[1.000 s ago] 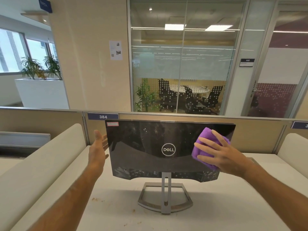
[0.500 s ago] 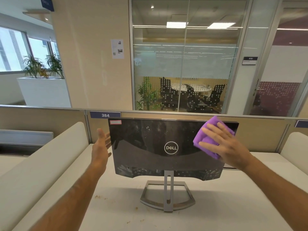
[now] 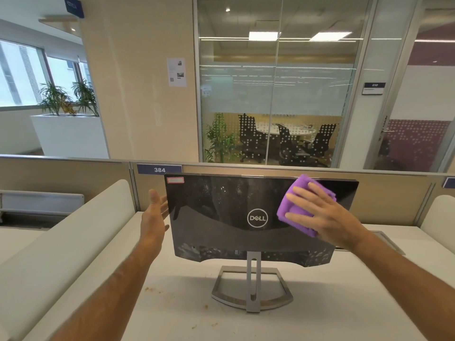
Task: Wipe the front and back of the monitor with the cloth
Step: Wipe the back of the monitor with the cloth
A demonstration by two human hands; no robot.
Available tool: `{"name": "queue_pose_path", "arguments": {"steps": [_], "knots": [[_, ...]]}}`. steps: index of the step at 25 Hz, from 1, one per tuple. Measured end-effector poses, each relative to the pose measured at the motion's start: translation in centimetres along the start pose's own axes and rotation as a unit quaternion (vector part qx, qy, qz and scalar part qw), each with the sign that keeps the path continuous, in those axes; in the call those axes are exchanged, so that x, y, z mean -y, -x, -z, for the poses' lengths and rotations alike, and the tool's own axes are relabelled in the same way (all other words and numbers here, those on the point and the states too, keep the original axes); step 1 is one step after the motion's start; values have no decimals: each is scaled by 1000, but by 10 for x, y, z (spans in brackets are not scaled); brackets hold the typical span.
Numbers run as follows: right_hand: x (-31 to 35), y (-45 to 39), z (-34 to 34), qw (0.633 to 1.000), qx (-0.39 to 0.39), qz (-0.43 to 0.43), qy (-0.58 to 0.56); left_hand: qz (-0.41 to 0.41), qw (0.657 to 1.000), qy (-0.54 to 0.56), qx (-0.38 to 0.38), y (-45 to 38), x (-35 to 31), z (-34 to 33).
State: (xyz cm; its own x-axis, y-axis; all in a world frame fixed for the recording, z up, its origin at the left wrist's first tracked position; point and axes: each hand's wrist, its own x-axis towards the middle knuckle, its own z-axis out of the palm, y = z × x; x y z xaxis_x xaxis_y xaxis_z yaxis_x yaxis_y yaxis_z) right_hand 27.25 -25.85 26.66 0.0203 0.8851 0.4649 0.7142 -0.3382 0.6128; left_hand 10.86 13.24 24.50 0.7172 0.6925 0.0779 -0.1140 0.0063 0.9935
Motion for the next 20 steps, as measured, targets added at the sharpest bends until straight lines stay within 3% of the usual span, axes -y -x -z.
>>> {"name": "queue_pose_path", "arguments": {"steps": [2,3,6,7,10,11,14,15,18,20], "knots": [[-6,-9,3,991,-54,-120,-30,0,1000,2,3,0,0,1],[-3,-13,2,990,-58,-127,-23,0,1000,3,4,0,0,1],[9,-12,-3,999,13,27,14,2,1000,4,3,0,-1,0],[5,-12,-1,999,13,34,18,4,1000,3,3,0,-1,0],[-5,-19,3,991,-61,-115,-3,3,1000,4,5,0,-1,1],[-1,-22,1,992,-65,-106,5,4,1000,5,5,0,-1,1],[18,-18,-6,997,13,73,34,4,1000,6,5,0,-2,1],[17,-19,-6,997,12,74,35,4,1000,6,6,0,-1,1],[7,-30,-5,993,-65,-98,1,6,1000,7,10,0,-1,2],[17,-35,-9,995,-63,-70,9,5,1000,4,11,0,-1,2]]}}
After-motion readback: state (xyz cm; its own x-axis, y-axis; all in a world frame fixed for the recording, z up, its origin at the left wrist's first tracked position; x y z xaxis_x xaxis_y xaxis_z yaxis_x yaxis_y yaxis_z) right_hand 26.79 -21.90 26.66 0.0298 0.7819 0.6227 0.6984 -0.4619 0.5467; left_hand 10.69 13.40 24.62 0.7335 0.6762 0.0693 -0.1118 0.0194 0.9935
